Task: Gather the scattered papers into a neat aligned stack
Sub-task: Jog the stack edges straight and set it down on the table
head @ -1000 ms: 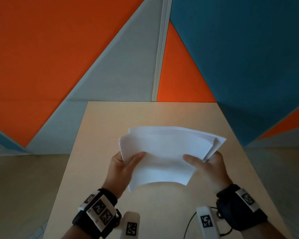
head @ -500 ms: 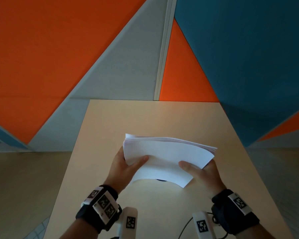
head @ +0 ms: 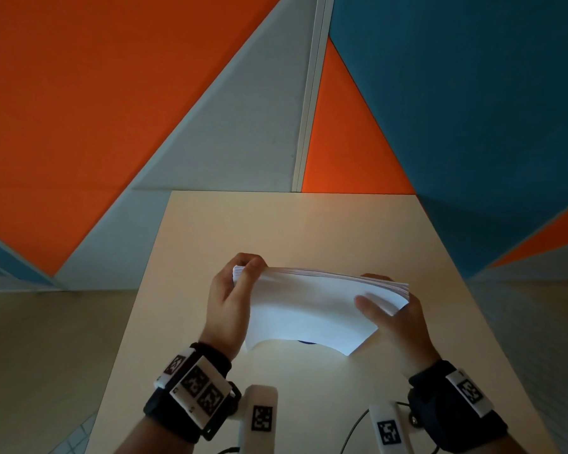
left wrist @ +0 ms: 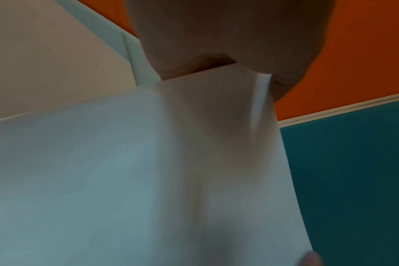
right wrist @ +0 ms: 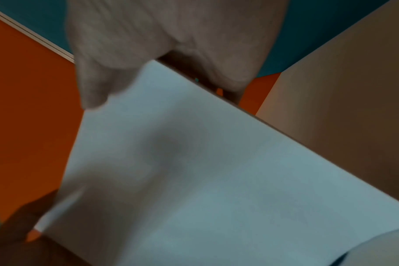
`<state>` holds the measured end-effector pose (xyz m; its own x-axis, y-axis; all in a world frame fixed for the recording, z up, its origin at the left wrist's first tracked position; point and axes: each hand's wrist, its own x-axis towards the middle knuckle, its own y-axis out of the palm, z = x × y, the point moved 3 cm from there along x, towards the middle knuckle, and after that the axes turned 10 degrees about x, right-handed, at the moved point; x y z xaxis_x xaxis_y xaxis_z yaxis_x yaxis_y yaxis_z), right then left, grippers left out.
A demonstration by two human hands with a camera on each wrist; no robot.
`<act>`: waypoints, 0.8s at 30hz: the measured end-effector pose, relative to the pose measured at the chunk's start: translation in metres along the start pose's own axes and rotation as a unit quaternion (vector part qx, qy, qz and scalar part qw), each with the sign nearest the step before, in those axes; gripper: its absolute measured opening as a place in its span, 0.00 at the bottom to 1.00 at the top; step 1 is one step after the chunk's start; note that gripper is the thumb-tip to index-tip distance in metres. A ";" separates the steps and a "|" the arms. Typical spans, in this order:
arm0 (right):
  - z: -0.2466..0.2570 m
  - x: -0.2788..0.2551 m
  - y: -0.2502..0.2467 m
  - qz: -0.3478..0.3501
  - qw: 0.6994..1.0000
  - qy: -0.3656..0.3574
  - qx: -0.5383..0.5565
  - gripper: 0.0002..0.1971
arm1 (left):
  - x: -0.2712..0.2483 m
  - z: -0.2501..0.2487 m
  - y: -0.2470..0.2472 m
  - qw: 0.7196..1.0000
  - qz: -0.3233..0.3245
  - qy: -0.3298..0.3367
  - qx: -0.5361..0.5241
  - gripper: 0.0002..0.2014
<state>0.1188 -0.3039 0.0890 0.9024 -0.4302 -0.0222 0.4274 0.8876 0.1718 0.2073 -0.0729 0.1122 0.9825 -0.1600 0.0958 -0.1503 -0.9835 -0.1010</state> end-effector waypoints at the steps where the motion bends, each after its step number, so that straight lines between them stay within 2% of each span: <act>1: 0.003 0.000 0.001 0.005 1.000 -0.009 0.020 0.21 | 0.000 -0.001 0.000 1.000 0.001 0.000 0.001 0.17; 4: 0.007 0.001 0.007 0.011 0.996 -0.011 0.083 0.14 | -0.001 -0.003 0.000 1.000 0.002 0.002 0.002 0.17; 7: 0.011 0.002 0.011 0.008 0.996 -0.004 0.094 0.21 | -0.001 -0.004 0.000 1.000 -0.006 0.005 0.018 0.18; 10: 0.013 0.001 0.015 0.014 0.995 -0.012 0.099 0.18 | 0.000 -0.003 -0.001 0.999 -0.034 0.015 0.028 0.17; 14: 0.013 0.000 0.016 -0.004 0.997 -0.038 0.068 0.29 | 0.001 -0.003 0.000 0.998 -0.052 0.015 0.041 0.18; 17: 0.015 0.001 0.018 -0.014 0.998 -0.032 0.053 0.30 | -0.002 -0.003 0.000 0.998 -0.048 0.011 0.047 0.22; 20: 0.016 0.003 0.019 -0.021 0.999 -0.026 0.036 0.27 | -0.002 -0.006 0.000 0.998 -0.036 0.008 0.050 0.19; 24: 0.018 0.007 0.019 -0.027 0.999 -0.031 0.018 0.20 | 0.001 -0.006 -0.001 0.999 -0.034 -0.014 0.031 0.21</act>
<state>0.1321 -0.2933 0.1101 0.8731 -0.4868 0.0285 0.4713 0.8574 0.2068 0.2074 -0.0731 0.1188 0.9931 -0.0887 0.0764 -0.0760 -0.9848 -0.1563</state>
